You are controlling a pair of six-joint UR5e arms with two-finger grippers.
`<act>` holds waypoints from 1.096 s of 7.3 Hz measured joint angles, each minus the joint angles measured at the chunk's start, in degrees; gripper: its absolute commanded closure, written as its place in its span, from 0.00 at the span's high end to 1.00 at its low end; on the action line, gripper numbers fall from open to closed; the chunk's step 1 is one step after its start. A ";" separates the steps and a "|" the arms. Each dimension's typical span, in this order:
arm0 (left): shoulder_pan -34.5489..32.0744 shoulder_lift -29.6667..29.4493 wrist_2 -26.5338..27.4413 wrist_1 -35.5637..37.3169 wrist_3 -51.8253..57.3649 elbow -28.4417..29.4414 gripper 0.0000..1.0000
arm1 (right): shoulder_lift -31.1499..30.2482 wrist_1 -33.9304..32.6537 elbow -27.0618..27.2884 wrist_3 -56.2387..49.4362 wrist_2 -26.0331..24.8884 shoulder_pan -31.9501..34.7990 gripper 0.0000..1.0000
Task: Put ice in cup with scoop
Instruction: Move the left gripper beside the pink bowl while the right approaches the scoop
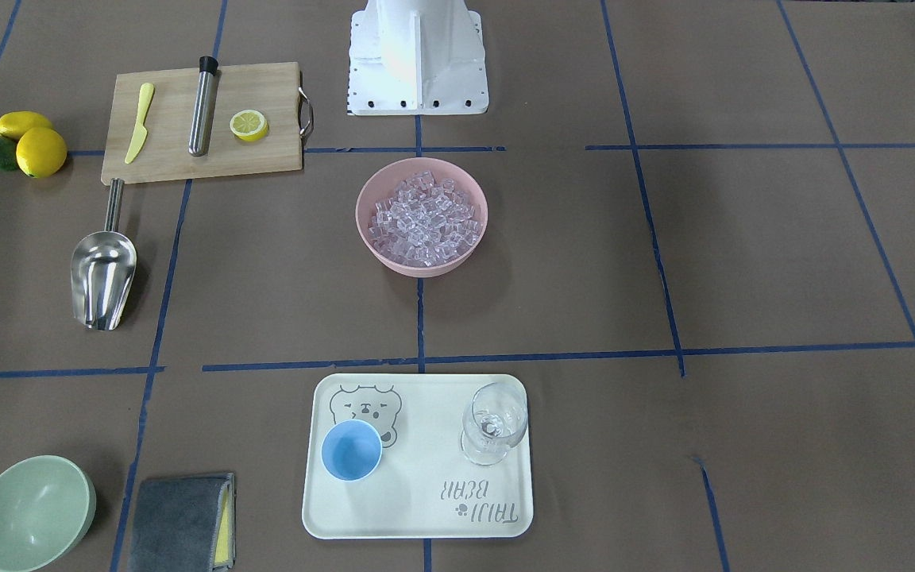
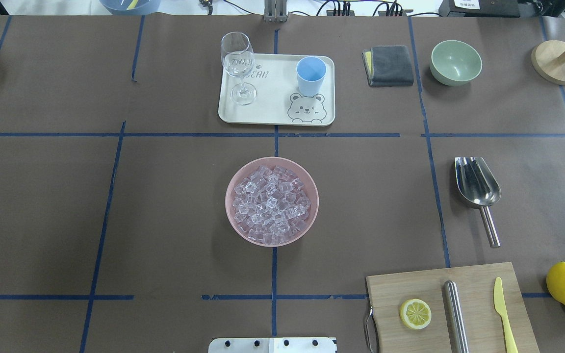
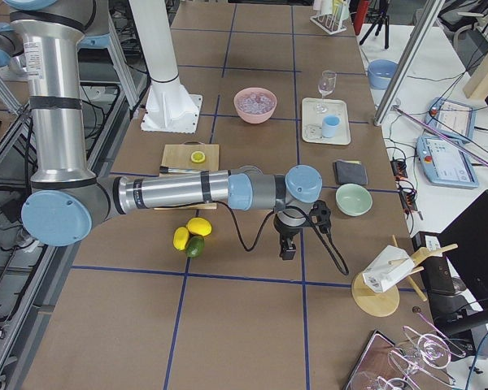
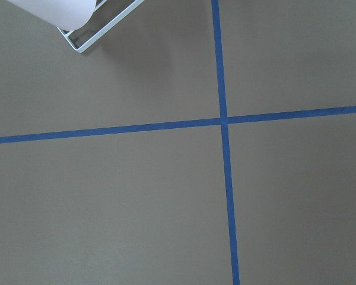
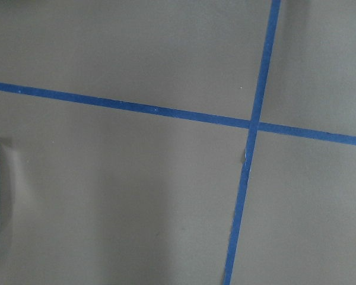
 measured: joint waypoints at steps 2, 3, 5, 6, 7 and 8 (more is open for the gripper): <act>0.22 -1.43 -0.06 0.00 -0.09 0.81 1.00 | -0.05 -0.04 -0.10 0.00 0.07 0.00 1.00; 0.28 -2.02 -0.07 0.00 -0.08 1.08 1.00 | -0.07 -0.04 -0.16 -0.02 0.09 0.00 1.00; 0.33 -2.48 -0.11 -0.33 -0.11 0.71 1.00 | -0.07 -0.08 -0.23 -0.02 0.16 0.00 1.00; 0.32 -2.54 -0.12 -0.65 -0.23 0.53 1.00 | 0.00 -0.07 -0.23 -0.02 0.20 -0.03 1.00; 0.30 -2.56 -0.12 -0.85 -0.23 0.46 1.00 | 0.04 -0.03 -0.17 -0.05 0.27 -0.09 1.00; 0.30 -2.63 -0.12 -0.96 -0.29 0.38 1.00 | 0.07 -0.01 -0.07 -0.08 0.34 -0.13 1.00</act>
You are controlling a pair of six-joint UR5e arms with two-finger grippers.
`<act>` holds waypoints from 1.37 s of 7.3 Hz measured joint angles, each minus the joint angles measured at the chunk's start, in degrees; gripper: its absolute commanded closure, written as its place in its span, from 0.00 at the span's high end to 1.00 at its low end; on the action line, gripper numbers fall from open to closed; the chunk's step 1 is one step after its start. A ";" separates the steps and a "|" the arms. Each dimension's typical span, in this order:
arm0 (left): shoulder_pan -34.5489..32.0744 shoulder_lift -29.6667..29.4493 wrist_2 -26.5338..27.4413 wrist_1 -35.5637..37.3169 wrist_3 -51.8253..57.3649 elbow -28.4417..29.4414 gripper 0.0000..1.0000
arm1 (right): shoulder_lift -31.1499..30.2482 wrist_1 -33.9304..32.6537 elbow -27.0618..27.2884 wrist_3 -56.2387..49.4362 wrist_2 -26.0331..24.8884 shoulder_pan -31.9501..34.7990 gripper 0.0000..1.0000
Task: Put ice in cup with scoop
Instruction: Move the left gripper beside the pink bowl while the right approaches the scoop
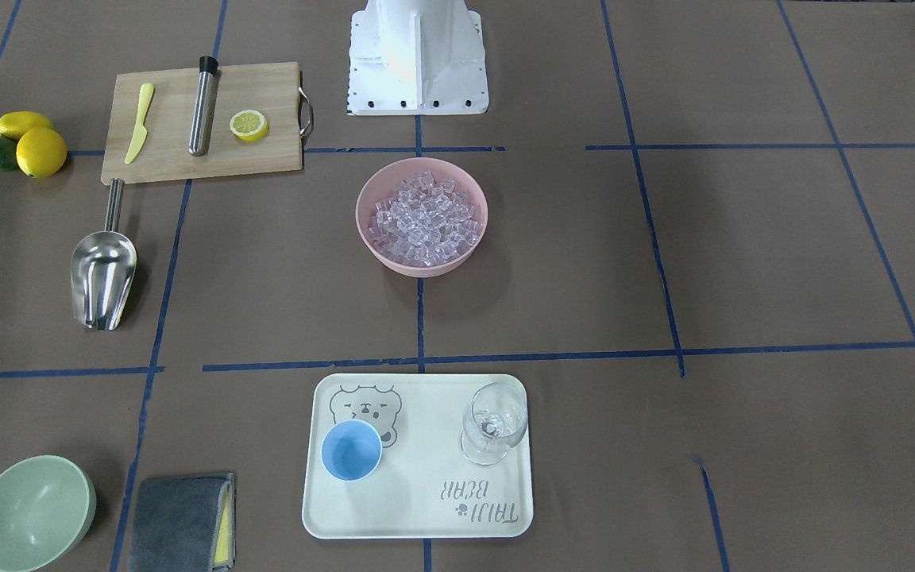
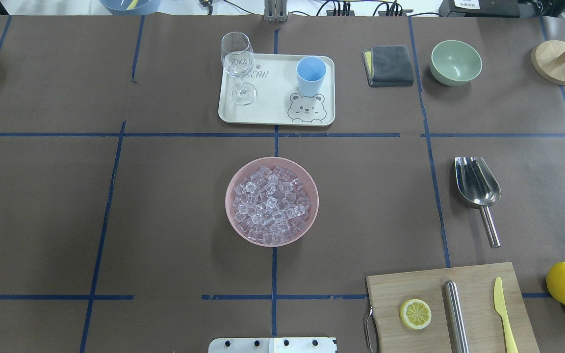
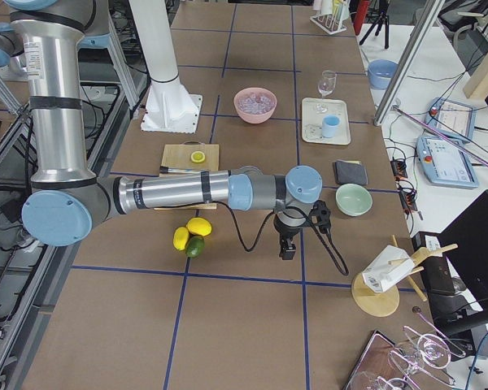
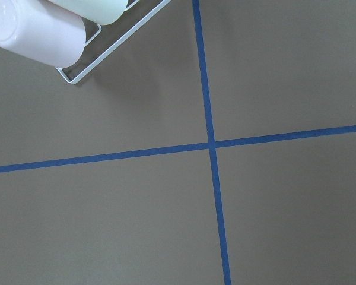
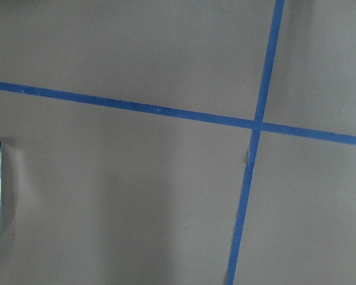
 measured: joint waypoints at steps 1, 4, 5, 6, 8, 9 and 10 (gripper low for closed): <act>0.09 -0.08 0.00 -0.09 0.00 -0.34 1.00 | 0.07 0.03 0.14 -0.03 0.06 -0.09 1.00; 4.54 -0.12 -0.67 -6.47 0.25 -1.42 1.00 | 0.22 0.09 1.73 -0.02 0.11 -2.43 1.00; 8.90 -0.10 -0.75 -11.17 0.23 -1.76 1.00 | 0.26 0.10 2.75 0.08 0.09 -3.69 1.00; 13.66 -0.13 -0.78 -15.55 0.10 -2.60 1.00 | 0.27 0.10 3.61 0.18 0.07 -4.57 1.00; 22.71 -0.73 -1.09 -24.75 -0.25 -5.30 1.00 | 0.29 0.05 5.31 0.30 0.16 -5.72 1.00; 27.66 -2.06 -1.61 -31.07 -0.32 -5.85 1.00 | 0.29 0.02 5.68 0.33 0.23 -6.09 1.00; 32.63 -3.87 -1.93 -36.84 -0.37 -5.86 1.00 | 0.28 0.02 6.02 0.51 0.47 -6.53 1.00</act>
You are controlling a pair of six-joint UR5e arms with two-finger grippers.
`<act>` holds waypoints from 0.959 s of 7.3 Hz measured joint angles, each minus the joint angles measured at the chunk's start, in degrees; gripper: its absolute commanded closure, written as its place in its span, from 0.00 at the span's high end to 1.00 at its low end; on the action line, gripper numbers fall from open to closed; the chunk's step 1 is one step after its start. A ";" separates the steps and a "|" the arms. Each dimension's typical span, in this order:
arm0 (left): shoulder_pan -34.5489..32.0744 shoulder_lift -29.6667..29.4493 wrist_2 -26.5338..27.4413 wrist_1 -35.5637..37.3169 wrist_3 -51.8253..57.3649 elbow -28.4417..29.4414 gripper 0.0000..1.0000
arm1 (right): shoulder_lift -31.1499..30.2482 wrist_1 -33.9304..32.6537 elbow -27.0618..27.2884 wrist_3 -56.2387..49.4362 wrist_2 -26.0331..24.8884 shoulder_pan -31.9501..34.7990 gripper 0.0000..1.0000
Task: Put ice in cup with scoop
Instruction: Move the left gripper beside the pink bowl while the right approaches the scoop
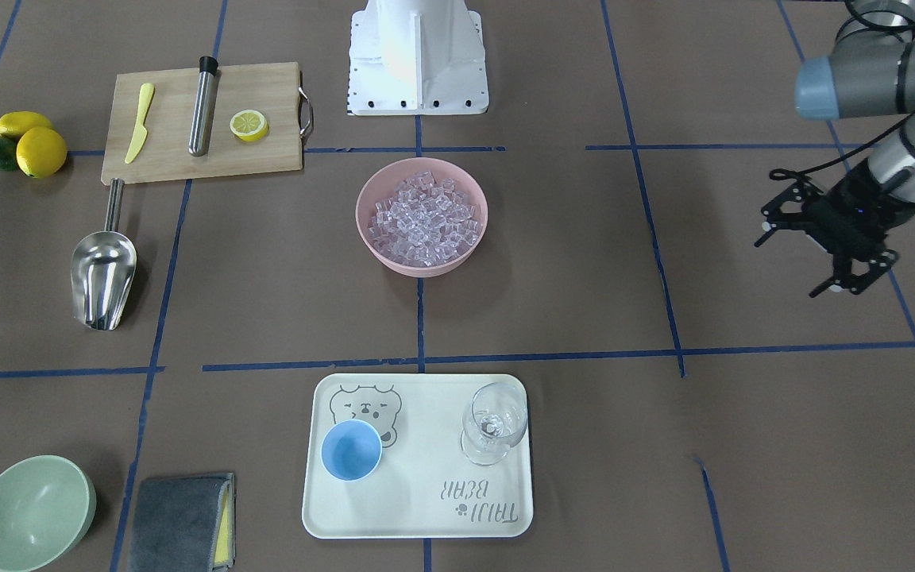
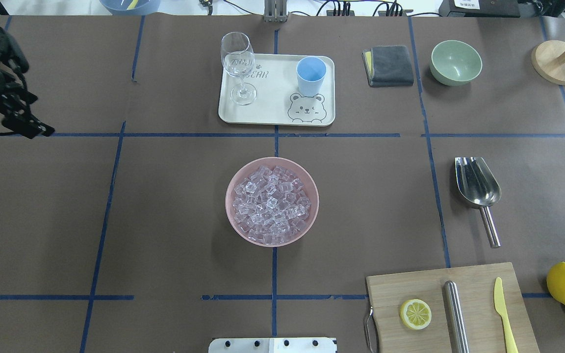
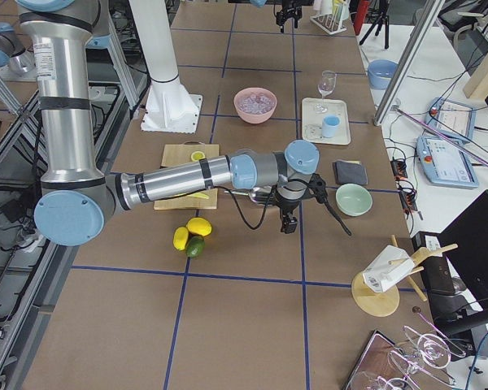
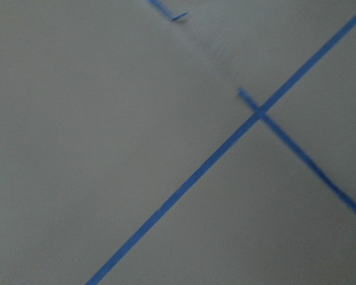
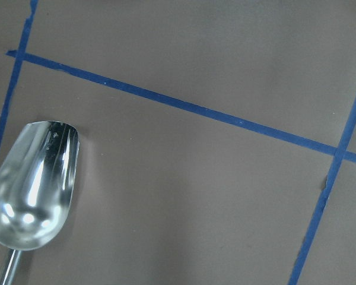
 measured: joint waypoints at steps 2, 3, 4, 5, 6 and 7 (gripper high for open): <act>9.63 -4.98 0.26 -5.35 -0.02 0.46 1.00 | -0.20 0.00 1.31 3.19 1.32 -1.21 1.00; 13.97 -7.26 0.52 -5.99 0.02 1.22 1.00 | -0.28 0.00 2.56 6.13 1.72 -2.03 1.00; 16.65 -9.35 0.82 -6.20 0.06 2.41 1.00 | -0.31 0.02 3.96 8.76 1.86 -3.23 1.00; 18.41 -11.05 1.83 -6.71 0.13 3.56 1.00 | -0.40 0.05 5.34 10.99 1.89 -4.50 1.00; 19.68 -11.95 3.36 -8.45 0.16 4.58 1.00 | -0.58 0.09 6.82 14.05 1.76 -5.75 1.00; 20.71 -12.16 4.38 -12.07 0.22 6.27 1.00 | -0.83 0.95 8.32 18.65 1.20 -7.44 1.00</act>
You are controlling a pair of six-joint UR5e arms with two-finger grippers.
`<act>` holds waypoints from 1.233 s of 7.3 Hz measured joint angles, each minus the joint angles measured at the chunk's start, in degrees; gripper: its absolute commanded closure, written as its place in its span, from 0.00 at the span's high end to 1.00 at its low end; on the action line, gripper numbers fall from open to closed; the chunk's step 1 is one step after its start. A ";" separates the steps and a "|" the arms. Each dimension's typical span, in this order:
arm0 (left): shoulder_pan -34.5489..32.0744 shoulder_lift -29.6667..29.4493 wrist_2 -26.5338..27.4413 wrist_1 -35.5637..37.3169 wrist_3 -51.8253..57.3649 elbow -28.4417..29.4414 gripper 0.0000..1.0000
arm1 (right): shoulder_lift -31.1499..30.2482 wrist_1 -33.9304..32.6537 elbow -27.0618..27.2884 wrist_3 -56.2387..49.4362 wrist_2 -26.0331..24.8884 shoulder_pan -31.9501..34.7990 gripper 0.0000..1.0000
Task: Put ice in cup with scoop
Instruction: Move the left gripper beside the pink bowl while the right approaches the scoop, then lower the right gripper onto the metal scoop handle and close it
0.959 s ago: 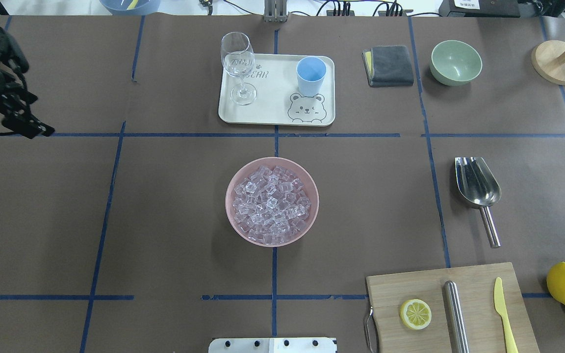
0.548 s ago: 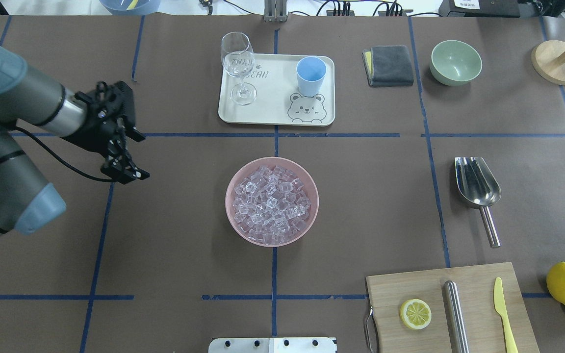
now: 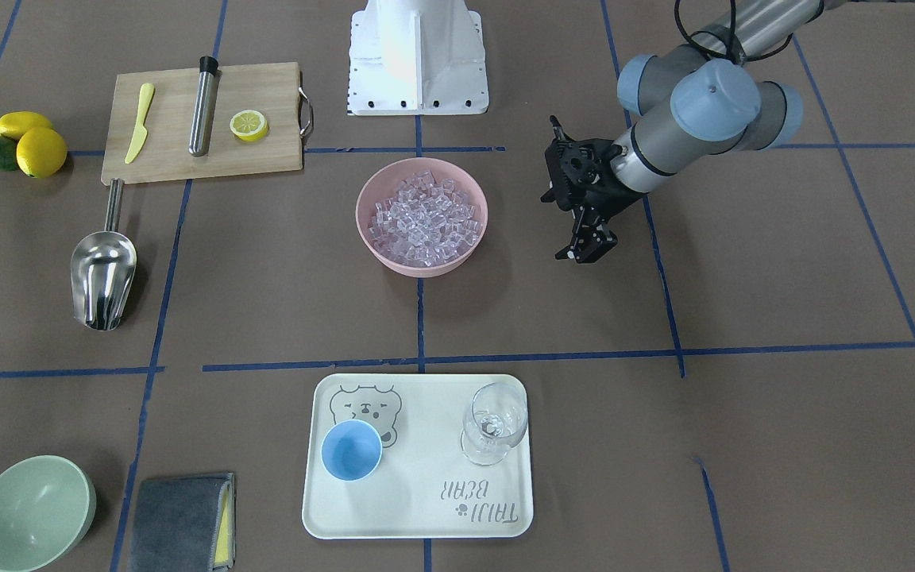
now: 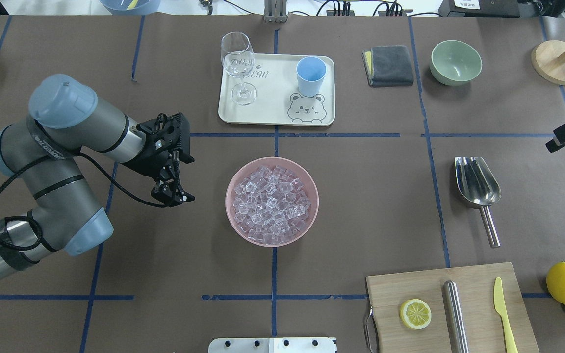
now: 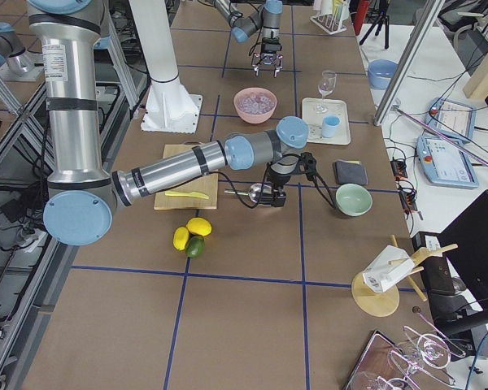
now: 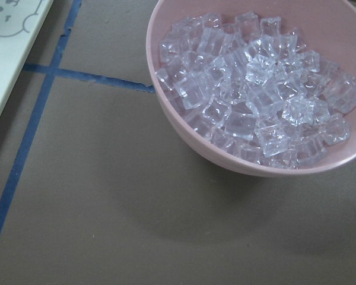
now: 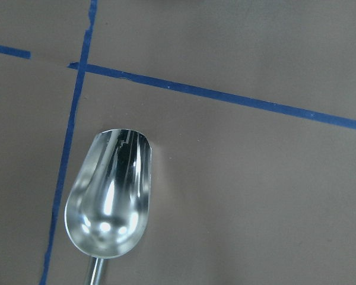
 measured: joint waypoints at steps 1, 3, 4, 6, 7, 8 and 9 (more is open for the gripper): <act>0.92 -0.11 0.44 -3.76 0.20 1.93 1.00 | -0.89 4.18 1.08 6.42 -1.34 -2.56 1.00; 2.14 -0.22 0.70 -6.71 2.35 3.84 1.00 | -4.80 19.92 1.71 22.13 -7.14 -10.01 1.00; 2.40 -0.29 0.80 -6.99 3.85 4.07 1.00 | -6.29 24.37 2.40 26.32 -9.46 -12.74 1.00; 2.67 -0.40 0.93 -7.09 4.85 4.16 1.00 | -9.91 26.87 6.10 29.22 -13.42 -17.74 1.00; 2.69 -0.43 0.91 -7.10 4.89 4.12 1.00 | -11.32 27.16 7.31 30.98 -15.93 -20.68 0.98; 2.72 -0.44 0.88 -7.13 4.85 3.97 1.00 | -12.08 27.44 7.82 34.44 -17.48 -23.04 0.96; 2.72 -0.44 0.84 -7.16 4.76 3.84 1.00 | -12.44 27.66 7.95 38.48 -18.73 -25.03 0.96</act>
